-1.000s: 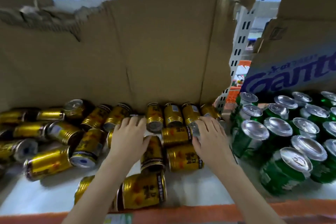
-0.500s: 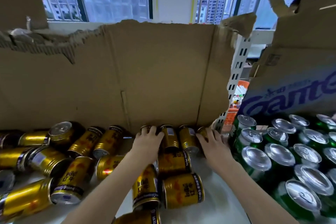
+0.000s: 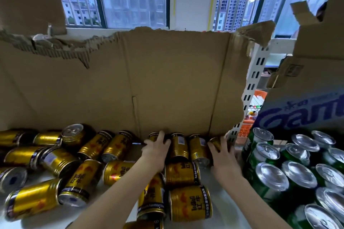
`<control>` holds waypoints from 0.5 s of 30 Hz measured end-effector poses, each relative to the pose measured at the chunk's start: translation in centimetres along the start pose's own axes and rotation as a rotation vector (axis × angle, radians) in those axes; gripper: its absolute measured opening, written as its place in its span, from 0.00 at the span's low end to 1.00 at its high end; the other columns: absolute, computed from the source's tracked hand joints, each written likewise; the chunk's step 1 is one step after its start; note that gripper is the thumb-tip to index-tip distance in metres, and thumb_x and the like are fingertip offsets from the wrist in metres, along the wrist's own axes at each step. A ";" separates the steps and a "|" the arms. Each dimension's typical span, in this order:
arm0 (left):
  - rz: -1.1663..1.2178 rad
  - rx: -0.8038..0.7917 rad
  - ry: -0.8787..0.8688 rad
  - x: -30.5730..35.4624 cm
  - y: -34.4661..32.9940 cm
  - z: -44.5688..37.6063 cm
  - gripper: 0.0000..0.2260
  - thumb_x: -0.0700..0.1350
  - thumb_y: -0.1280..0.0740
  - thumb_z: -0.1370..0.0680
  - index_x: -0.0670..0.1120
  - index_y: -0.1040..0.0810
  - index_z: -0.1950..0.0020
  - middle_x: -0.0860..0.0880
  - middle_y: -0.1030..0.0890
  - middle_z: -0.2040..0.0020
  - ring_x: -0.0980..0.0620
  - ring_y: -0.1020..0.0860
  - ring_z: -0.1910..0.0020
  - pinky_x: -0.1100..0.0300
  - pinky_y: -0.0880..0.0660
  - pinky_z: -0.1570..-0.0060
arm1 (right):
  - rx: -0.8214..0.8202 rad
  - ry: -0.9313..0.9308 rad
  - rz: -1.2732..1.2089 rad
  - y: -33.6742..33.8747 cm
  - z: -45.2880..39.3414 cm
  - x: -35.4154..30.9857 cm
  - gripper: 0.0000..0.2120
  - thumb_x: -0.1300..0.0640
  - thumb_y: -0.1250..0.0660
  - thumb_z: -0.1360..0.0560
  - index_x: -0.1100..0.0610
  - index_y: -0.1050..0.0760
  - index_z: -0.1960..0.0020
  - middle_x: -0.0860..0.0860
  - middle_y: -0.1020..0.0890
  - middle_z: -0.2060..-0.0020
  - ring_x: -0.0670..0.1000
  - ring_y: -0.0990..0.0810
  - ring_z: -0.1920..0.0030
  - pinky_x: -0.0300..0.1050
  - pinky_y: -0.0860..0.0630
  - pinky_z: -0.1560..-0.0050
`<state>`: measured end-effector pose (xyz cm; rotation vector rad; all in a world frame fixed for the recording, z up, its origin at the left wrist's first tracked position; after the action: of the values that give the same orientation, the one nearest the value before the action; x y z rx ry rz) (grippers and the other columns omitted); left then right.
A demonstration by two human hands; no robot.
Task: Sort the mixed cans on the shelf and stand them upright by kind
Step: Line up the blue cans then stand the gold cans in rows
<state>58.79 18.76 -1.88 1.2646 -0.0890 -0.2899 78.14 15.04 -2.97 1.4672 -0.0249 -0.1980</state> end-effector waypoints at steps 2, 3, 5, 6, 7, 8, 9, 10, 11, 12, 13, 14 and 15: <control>0.026 0.000 0.021 -0.3 -0.3 -0.2 0.39 0.41 0.30 0.27 0.52 0.50 0.24 0.44 0.60 0.24 0.29 0.42 0.32 0.46 0.28 0.39 | 0.000 -0.044 -0.050 0.0 0.5 0.1 0.37 0.65 0.39 0.24 0.45 0.54 0.25 0.59 0.62 0.26 0.64 0.47 0.28 0.49 0.32 0.38; 0.039 0.006 0.023 -0.4 -0.4 -0.2 0.38 0.41 0.30 0.28 0.53 0.49 0.25 0.44 0.60 0.24 0.29 0.43 0.32 0.47 0.28 0.39 | -0.002 -0.068 -0.077 0.0 0.7 0.2 0.37 0.65 0.39 0.24 0.46 0.55 0.25 0.61 0.62 0.26 0.63 0.44 0.28 0.46 0.31 0.40; 0.059 0.021 0.017 -0.9 -0.5 0.0 0.37 0.40 0.31 0.27 0.55 0.48 0.25 0.45 0.59 0.24 0.29 0.44 0.31 0.48 0.28 0.39 | -0.007 -0.090 -0.115 -0.1 1.1 0.4 0.38 0.64 0.37 0.25 0.48 0.56 0.24 0.63 0.60 0.27 0.61 0.35 0.32 0.43 0.29 0.44; 0.064 0.028 0.010 -1.1 -0.5 0.2 0.36 0.40 0.31 0.27 0.55 0.47 0.25 0.45 0.59 0.24 0.29 0.44 0.31 0.48 0.28 0.39 | -0.012 -0.087 -0.119 0.0 1.4 0.5 0.39 0.63 0.36 0.25 0.49 0.55 0.24 0.63 0.58 0.27 0.60 0.32 0.34 0.43 0.29 0.45; 0.070 0.032 0.003 -1.3 -0.5 0.3 0.36 0.42 0.31 0.27 0.56 0.47 0.25 0.46 0.57 0.24 0.30 0.44 0.31 0.48 0.29 0.39 | -0.013 -0.079 -0.115 0.2 1.6 0.5 0.38 0.61 0.34 0.26 0.50 0.54 0.25 0.64 0.55 0.27 0.59 0.29 0.36 0.42 0.29 0.46; 0.082 0.035 -0.002 -1.4 -0.3 0.5 0.36 0.45 0.31 0.27 0.56 0.47 0.25 0.46 0.56 0.24 0.31 0.43 0.31 0.48 0.29 0.38 | -0.001 -0.067 -0.104 0.6 1.9 0.6 0.38 0.58 0.32 0.26 0.52 0.52 0.26 0.63 0.51 0.28 0.59 0.28 0.38 0.43 0.28 0.47; 0.110 0.037 0.001 -1.6 -0.1 0.8 0.35 0.47 0.31 0.27 0.56 0.46 0.25 0.46 0.55 0.24 0.31 0.42 0.30 0.48 0.30 0.38 | 0.027 -0.054 -0.085 1.2 2.1 0.7 0.37 0.56 0.31 0.28 0.53 0.50 0.27 0.63 0.47 0.30 0.59 0.27 0.40 0.43 0.28 0.48; 0.150 0.033 0.012 -1.8 0.2 1.2 0.35 0.48 0.32 0.27 0.55 0.46 0.25 0.45 0.54 0.24 0.32 0.41 0.31 0.48 0.31 0.38 | 0.066 -0.041 -0.063 1.8 2.3 0.8 0.36 0.54 0.30 0.29 0.54 0.48 0.29 0.61 0.44 0.33 0.59 0.27 0.40 0.44 0.27 0.48; 0.194 0.030 0.025 -2.0 0.6 1.5 0.33 0.49 0.32 0.27 0.55 0.44 0.26 0.45 0.52 0.24 0.33 0.39 0.31 0.49 0.30 0.38 | 0.103 -0.030 -0.044 2.5 2.4 0.8 0.35 0.52 0.29 0.30 0.55 0.46 0.31 0.60 0.41 0.35 0.60 0.27 0.40 0.46 0.27 0.48; 0.239 0.034 0.039 -2.2 1.0 1.9 0.32 0.50 0.32 0.28 0.55 0.41 0.27 0.44 0.49 0.25 0.35 0.36 0.33 0.50 0.29 0.41 | 0.131 -0.023 -0.036 3.1 2.4 0.8 0.34 0.51 0.29 0.31 0.56 0.44 0.33 0.59 0.40 0.37 0.61 0.28 0.41 0.48 0.26 0.48; 0.284 0.049 0.050 -2.4 1.6 2.4 0.30 0.50 0.32 0.29 0.54 0.39 0.29 0.43 0.45 0.27 0.36 0.33 0.35 0.52 0.27 0.45 | 0.150 -0.018 -0.043 3.6 2.2 0.7 0.32 0.51 0.29 0.31 0.57 0.43 0.35 0.58 0.39 0.39 0.62 0.27 0.42 0.49 0.26 0.48; 0.332 0.068 0.061 -2.6 2.3 2.8 0.29 0.51 0.32 0.29 0.53 0.38 0.30 0.43 0.41 0.31 0.37 0.31 0.38 0.54 0.27 0.49 | 0.160 -0.009 -0.064 4.1 2.0 0.6 0.30 0.52 0.29 0.31 0.57 0.42 0.37 0.58 0.38 0.40 0.62 0.27 0.43 0.51 0.25 0.48; 0.374 0.085 0.072 -2.8 3.0 3.1 0.29 0.51 0.31 0.30 0.51 0.38 0.31 0.43 0.38 0.34 0.38 0.30 0.40 0.55 0.28 0.52 | 0.162 0.004 -0.086 4.5 1.7 0.5 0.29 0.52 0.29 0.31 0.57 0.41 0.38 0.58 0.37 0.41 0.62 0.26 0.44 0.53 0.25 0.48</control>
<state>55.89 17.47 2.17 1.3136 -0.2746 0.0831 78.93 13.69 1.60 1.6318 0.0261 -0.2682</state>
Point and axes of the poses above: each hand's wrist, its own z-axis away from the middle knuckle, its own y-axis out of the back of the hand, x = y × z, the point moved 4 cm from there along -z, towards the middle knuckle
